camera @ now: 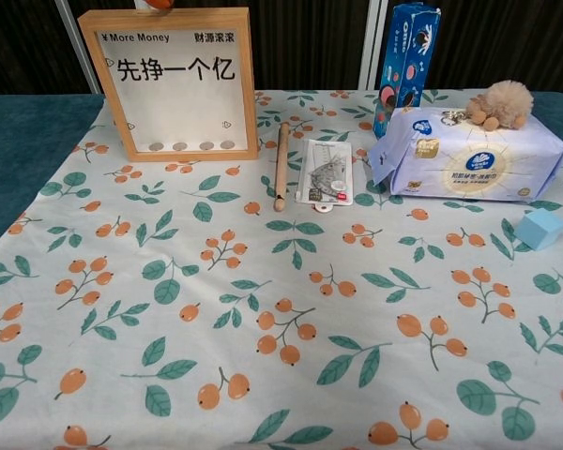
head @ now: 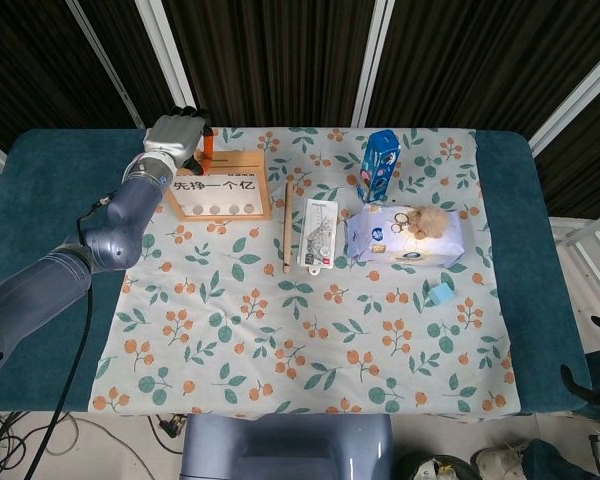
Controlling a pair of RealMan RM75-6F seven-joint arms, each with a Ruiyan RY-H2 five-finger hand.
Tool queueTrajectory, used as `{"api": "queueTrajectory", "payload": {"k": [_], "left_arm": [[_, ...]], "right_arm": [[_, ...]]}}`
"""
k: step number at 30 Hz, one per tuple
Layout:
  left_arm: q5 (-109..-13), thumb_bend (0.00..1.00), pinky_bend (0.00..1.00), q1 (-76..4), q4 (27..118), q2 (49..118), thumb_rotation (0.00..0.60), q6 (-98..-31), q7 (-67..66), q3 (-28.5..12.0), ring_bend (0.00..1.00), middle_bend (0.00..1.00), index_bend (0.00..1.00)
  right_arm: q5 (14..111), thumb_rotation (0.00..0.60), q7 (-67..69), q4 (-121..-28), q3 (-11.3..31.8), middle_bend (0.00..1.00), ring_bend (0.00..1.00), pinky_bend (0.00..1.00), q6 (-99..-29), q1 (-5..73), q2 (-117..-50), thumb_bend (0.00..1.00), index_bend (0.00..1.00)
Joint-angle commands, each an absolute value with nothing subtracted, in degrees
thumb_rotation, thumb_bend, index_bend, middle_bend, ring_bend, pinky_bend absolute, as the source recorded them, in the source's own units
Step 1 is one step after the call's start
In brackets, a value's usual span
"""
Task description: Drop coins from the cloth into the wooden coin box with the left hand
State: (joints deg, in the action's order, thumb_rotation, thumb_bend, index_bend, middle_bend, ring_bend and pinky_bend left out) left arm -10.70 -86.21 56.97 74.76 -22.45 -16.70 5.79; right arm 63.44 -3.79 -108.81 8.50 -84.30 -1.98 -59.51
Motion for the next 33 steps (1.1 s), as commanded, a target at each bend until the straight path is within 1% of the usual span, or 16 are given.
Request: {"api": "queueTrajectory", "payload": {"k": [1, 10, 15, 26, 33], "left_arm": [[-10.75, 0.41, 0.0, -86.18, 56.77, 74.94, 0.6, -22.62, -16.62, 5.78, 0.0, 0.09, 0.6], [-11.29, 0.41, 0.0, -85.99, 55.93, 75.59, 0.6, -22.73, -16.58, 5.75, 0.0, 0.08, 0.59], [-11.21, 0.38, 0.0, -85.97, 55.71, 75.68, 0.6, -22.48, -16.64, 5.95, 0.0, 0.08, 0.58], [-10.82, 0.37, 0.0, -86.18, 55.8, 75.7, 0.6, -22.28, -16.74, 6.27, 0.0, 0.07, 0.57], [-10.56, 0.35, 0.0, -86.34, 55.21, 76.24, 0.6, -22.08, -16.86, 6.6, 0.0, 0.07, 0.57]], "right_arm": [[63.46, 0.6, -3.78, -108.82, 8.5, 0.05, 0.0, 0.0, -84.32, -1.99, -59.52, 0.37, 0.17], [63.39, 0.6, -3.8, -108.83, 8.52, 0.05, 0.0, 0.0, -84.35, -2.0, -59.5, 0.37, 0.17], [63.38, 0.6, -3.86, -108.86, 8.51, 0.05, 0.0, 0.0, -84.33, -1.99, -59.48, 0.37, 0.17], [63.51, 0.6, -3.65, -108.89, 8.42, 0.05, 0.0, 0.0, -84.07, -1.96, -59.26, 0.37, 0.17], [63.47, 0.6, -3.64, -108.87, 8.45, 0.05, 0.0, 0.0, -84.09, -1.95, -59.26, 0.37, 0.17]]}}
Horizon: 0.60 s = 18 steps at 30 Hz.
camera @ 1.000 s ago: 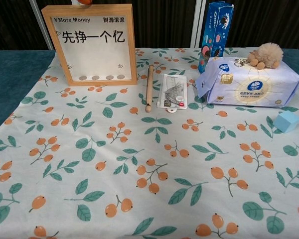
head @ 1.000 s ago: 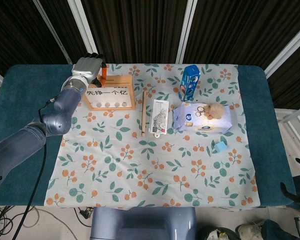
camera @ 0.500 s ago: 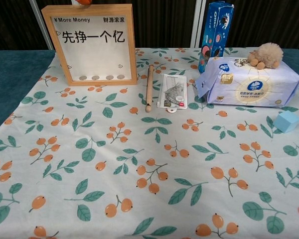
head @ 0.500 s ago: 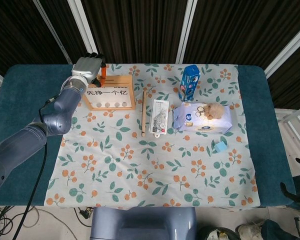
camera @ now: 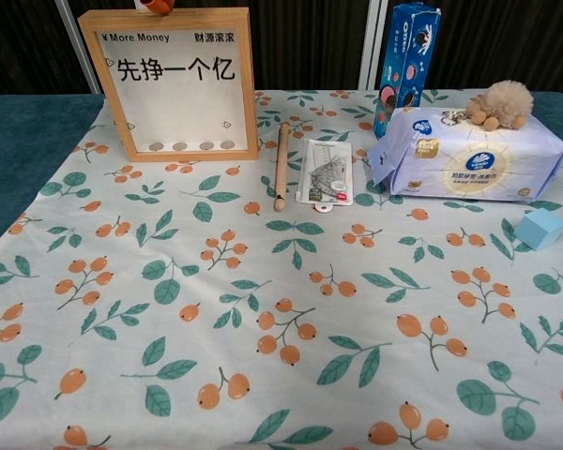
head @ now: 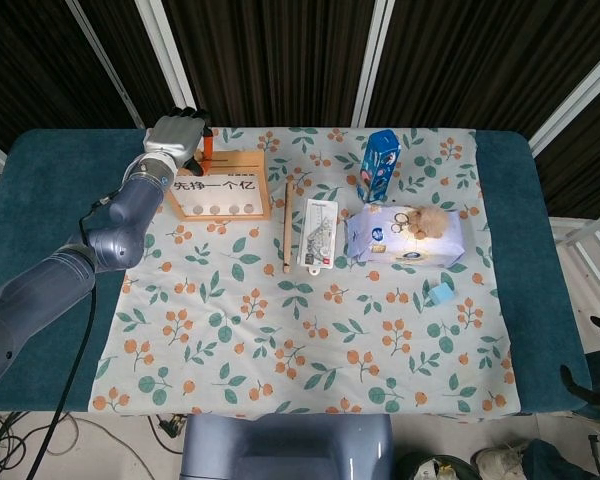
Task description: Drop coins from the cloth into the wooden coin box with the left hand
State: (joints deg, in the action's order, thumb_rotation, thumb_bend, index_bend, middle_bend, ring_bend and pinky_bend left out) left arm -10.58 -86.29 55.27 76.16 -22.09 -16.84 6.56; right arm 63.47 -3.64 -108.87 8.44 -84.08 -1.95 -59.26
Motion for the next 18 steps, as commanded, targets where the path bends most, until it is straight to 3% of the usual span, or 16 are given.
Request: {"api": "queueTrajectory", "payload": {"k": [1, 18], "left_arm": [[-10.54, 0.35, 0.0, -86.37, 55.19, 76.26, 0.6, -22.06, -16.88, 6.62, 0.0, 0.07, 0.57], [-10.24, 0.35, 0.0, -86.79, 55.42, 76.06, 0.6, -22.23, -17.0, 6.92, 0.0, 0.07, 0.55]], "right_arm": [[63.46, 0.6, -3.62, -108.86, 8.47, 0.05, 0.0, 0.0, -84.1, -1.95, -59.26, 0.37, 0.17], [63.41, 0.6, -3.56, -108.88, 8.47, 0.05, 0.0, 0.0, -84.08, -1.95, -59.24, 0.37, 0.17]]}}
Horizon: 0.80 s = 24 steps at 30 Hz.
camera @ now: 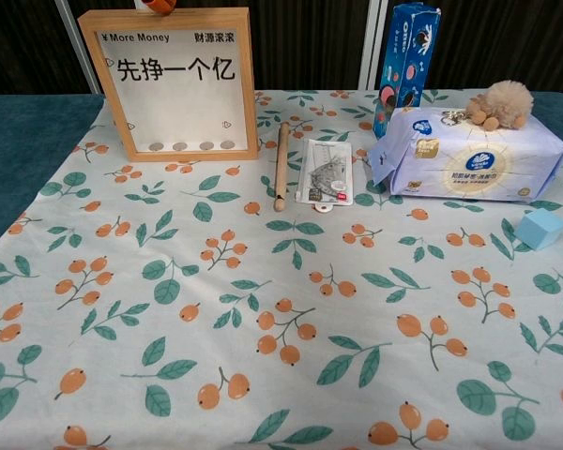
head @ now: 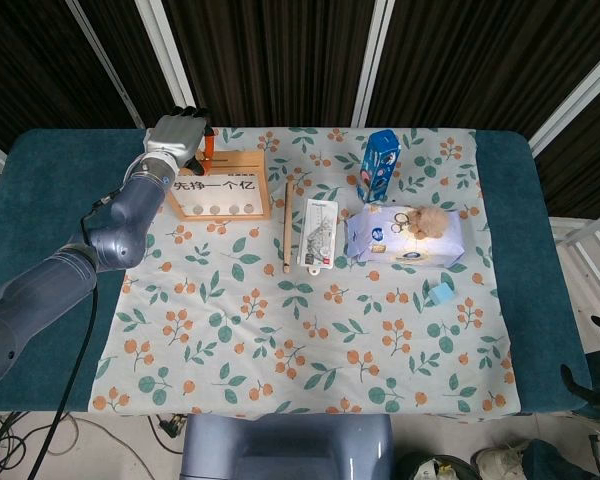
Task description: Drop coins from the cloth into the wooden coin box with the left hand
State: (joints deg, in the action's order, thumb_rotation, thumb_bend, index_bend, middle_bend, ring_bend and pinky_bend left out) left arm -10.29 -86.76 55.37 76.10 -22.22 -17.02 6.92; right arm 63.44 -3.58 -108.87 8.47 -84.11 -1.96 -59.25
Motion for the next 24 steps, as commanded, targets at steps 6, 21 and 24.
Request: {"api": "queueTrajectory", "payload": {"k": [6, 21, 24], "left_arm": [[-10.17, 0.35, 0.0, -86.92, 55.65, 75.91, 0.6, -22.3, -17.1, 7.07, 0.0, 0.07, 0.54], [-12.19, 0.35, 0.0, -87.21, 59.18, 73.14, 0.6, -25.46, -15.76, 4.49, 0.0, 0.06, 0.53], [-15.98, 0.35, 0.0, -86.0, 64.93, 69.48, 0.6, -30.92, -14.15, 1.9, 0.0, 0.06, 0.51]], "right_arm": [[63.38, 0.6, -3.57, -108.94, 8.45, 0.05, 0.0, 0.0, -84.0, -1.94, -59.17, 0.37, 0.17], [63.44, 0.6, -3.61, -108.89, 8.45, 0.05, 0.0, 0.0, -84.05, -1.92, -59.15, 0.37, 0.17], [63.43, 0.6, -3.53, -108.84, 8.51, 0.05, 0.0, 0.0, -84.08, -1.91, -59.14, 0.37, 0.17]]}}
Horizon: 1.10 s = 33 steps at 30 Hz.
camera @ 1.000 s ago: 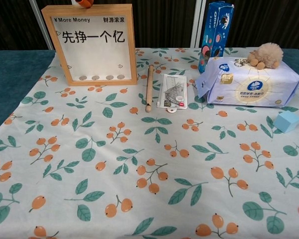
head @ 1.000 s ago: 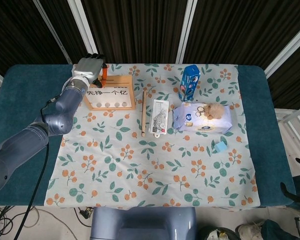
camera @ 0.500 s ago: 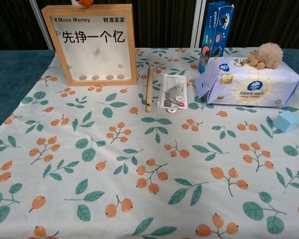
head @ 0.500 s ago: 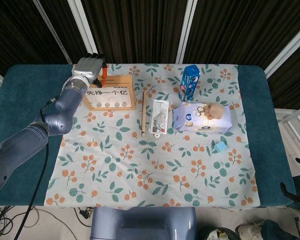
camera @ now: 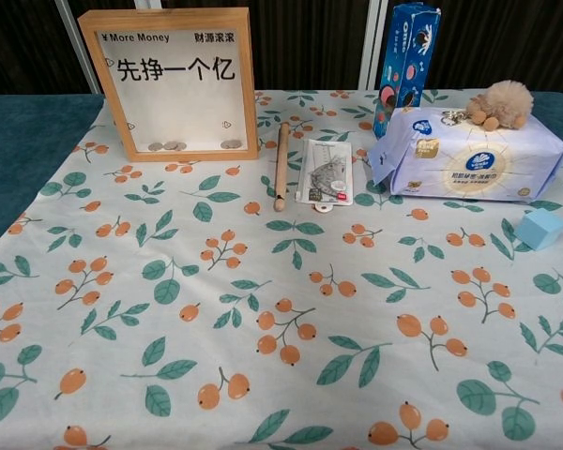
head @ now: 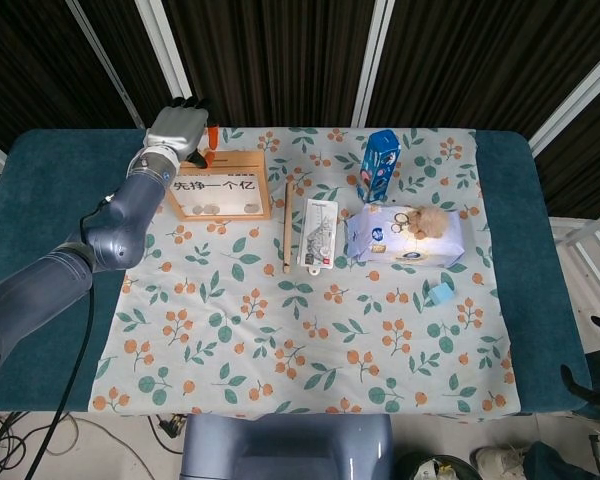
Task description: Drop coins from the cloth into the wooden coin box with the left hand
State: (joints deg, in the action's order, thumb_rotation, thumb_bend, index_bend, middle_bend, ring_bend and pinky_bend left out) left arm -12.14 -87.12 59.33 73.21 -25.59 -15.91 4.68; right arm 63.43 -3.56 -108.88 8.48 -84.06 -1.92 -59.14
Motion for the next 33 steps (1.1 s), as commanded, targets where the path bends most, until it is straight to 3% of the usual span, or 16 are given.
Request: {"api": "queueTrajectory", "payload": {"k": [1, 7, 12, 16, 25, 33], "left_arm": [[-17.74, 0.35, 0.0, -85.2, 67.56, 68.05, 0.6, -33.43, -13.5, 1.1, 0.0, 0.06, 0.5], [-30.37, 0.35, 0.0, -75.54, 88.21, 58.36, 0.6, -51.53, -7.97, -0.57, 0.0, 0.05, 0.38], [-41.81, 0.35, 0.0, -64.22, 104.27, 51.82, 0.6, -63.07, -3.64, 3.06, 0.0, 0.04, 0.32], [-52.49, 0.35, 0.0, -53.54, 110.16, 52.6, 0.6, -76.06, -1.44, 7.13, 0.0, 0.04, 0.28], [-70.93, 0.35, 0.0, -33.25, 107.33, 61.76, 0.6, -96.3, -2.63, 16.49, 0.0, 0.02, 0.24], [-76.36, 0.34, 0.0, -23.88, 100.2, 68.21, 0.6, -99.39, 1.04, 18.38, 0.0, 0.0, 0.21]], "right_arm": [[63.42, 0.6, -3.52, -108.78, 8.53, 0.05, 0.0, 0.0, -84.07, -1.9, -59.14, 0.37, 0.17], [64.54, 0.6, -3.61, -108.35, 8.47, 0.05, 0.0, 0.0, -84.42, -1.77, -59.29, 0.37, 0.17], [67.12, 0.6, -2.92, -108.01, 7.81, 0.05, 0.0, 0.0, -84.54, -1.73, -59.44, 0.37, 0.17], [70.79, 0.6, -2.51, -106.82, 7.04, 0.05, 0.0, 0.0, -84.96, -1.5, -59.7, 0.37, 0.17], [83.63, 0.6, -0.85, -100.59, 4.68, 0.05, 0.0, 0.0, -87.74, -0.7, -60.16, 0.37, 0.17], [87.57, 0.6, -1.51, -98.2, 3.89, 0.05, 0.0, 0.0, -88.59, -0.13, -61.05, 0.37, 0.17]]}}
